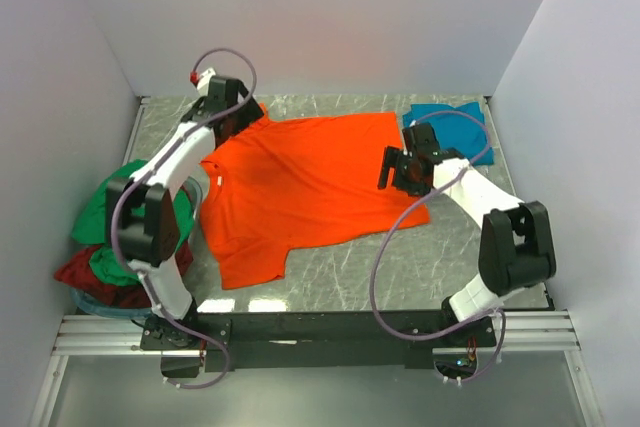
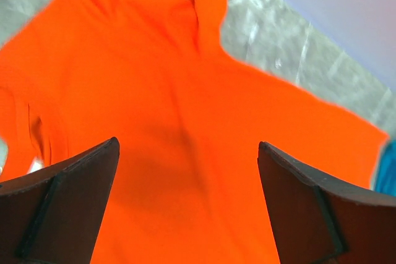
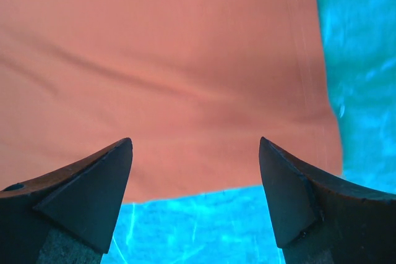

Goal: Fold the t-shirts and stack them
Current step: Flatten the tshirt out

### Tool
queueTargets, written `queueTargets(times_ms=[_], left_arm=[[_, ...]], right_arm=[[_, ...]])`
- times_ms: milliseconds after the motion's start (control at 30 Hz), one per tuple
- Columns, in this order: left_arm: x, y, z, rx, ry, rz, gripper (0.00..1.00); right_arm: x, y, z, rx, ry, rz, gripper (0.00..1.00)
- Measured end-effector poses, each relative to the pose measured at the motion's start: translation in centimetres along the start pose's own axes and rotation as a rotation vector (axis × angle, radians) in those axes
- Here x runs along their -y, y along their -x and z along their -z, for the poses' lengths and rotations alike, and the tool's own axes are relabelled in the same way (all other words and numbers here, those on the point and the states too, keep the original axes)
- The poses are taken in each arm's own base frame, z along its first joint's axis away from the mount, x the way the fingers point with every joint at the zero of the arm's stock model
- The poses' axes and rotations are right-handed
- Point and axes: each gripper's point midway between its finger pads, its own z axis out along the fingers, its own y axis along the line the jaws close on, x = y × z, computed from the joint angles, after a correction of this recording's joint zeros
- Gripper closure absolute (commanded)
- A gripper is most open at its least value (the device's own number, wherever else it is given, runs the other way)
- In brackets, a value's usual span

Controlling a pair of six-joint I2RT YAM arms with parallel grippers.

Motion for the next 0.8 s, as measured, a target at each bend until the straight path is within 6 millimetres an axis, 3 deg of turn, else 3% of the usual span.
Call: queueTargets(times_ms=[67, 133, 300, 400, 500, 600, 800], left_arm=[[-0.2, -1.4, 2.0, -0.01, -0.022, -0.001, 0.01], [-1.2, -4.0, 3.6, -0.052, -0.024, -0.009, 0.01], [-5.3, -13.3, 7.3, -0.205, 0.0, -0.055, 0.01], [-7.9, -17.5, 9.7, -0.275, 0.016, -0.073, 0.0], [-10.0, -19.8, 11.7, -0.308, 0.008, -0.052, 0.01], [-11.9, -21.7, 13.1, -0.333, 0.001, -0.012, 0.01], [-14.6, -24.3, 13.7, -0.375, 0.05, 0.029, 0.01]], right_arm=[[0.4, -1.2, 0.4, 0.0, -0.002, -0.012, 0.11], [1.3, -2.7, 0.4, -0.013, -0.023, -0.032, 0.11], [4.6, -6.8, 0.3, -0.071, -0.112, -0.104, 0.12], [7.0, -8.2, 0.3, -0.091, -0.145, -0.187, 0.14], [8.2, -8.7, 0.5, -0.09, -0.154, -0.238, 0.15], [7.8, -8.4, 0.4, -0.078, -0.13, -0.246, 0.2], [7.3, -8.1, -0.6, -0.076, -0.11, -0.273, 0.33]])
